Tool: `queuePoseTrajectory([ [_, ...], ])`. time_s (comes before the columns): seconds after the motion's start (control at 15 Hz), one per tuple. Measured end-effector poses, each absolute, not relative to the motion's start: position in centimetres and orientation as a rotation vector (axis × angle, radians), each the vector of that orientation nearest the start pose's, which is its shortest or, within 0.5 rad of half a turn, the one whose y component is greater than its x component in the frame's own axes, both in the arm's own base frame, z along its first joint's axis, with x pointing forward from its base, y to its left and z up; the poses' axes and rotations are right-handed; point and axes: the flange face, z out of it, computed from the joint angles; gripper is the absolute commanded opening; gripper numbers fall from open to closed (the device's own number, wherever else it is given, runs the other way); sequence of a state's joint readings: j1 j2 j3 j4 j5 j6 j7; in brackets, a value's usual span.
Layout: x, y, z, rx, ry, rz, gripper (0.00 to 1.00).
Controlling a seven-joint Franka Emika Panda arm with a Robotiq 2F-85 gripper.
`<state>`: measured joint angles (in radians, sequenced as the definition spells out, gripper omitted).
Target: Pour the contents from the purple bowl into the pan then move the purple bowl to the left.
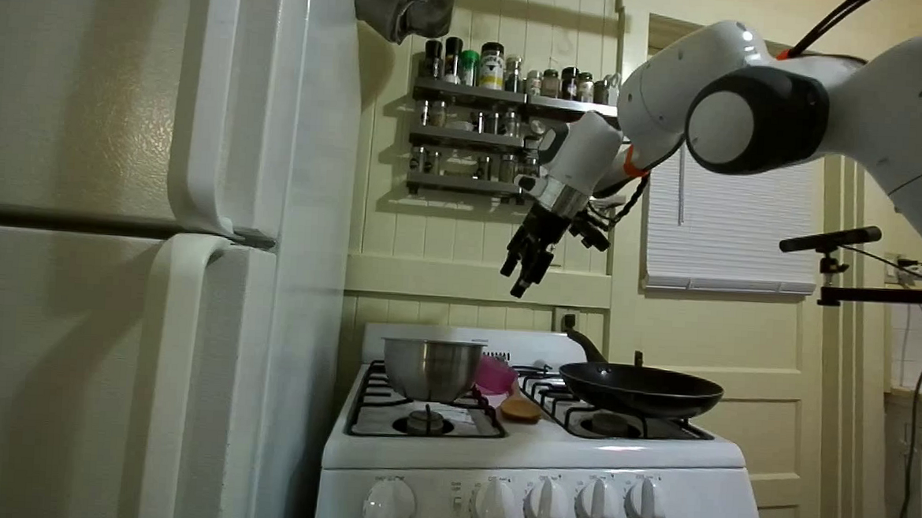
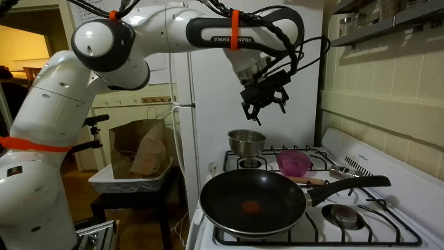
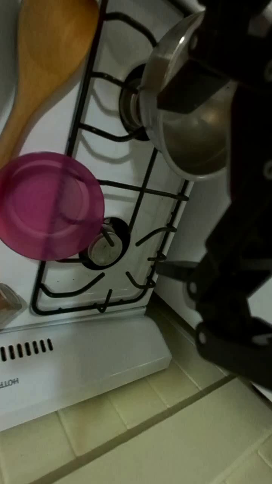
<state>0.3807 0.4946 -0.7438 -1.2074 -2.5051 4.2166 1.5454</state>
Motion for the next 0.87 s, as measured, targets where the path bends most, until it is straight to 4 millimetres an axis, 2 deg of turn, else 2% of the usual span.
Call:
queuePoseTrajectory([
  [0.33,52.2,-1.2,56.0,-2.816,-1.462,-0.906,1.0],
  [0.53,50.2,-1.1,60.1,-2.893,-1.266,-1.038,1.0],
  [0.6,49.9,-0.9,61.2,-2.889,-1.27,-1.078,1.0],
  [0.87,50.2,-1.1,60.3,-2.89,-1.277,-1.048,1.0],
])
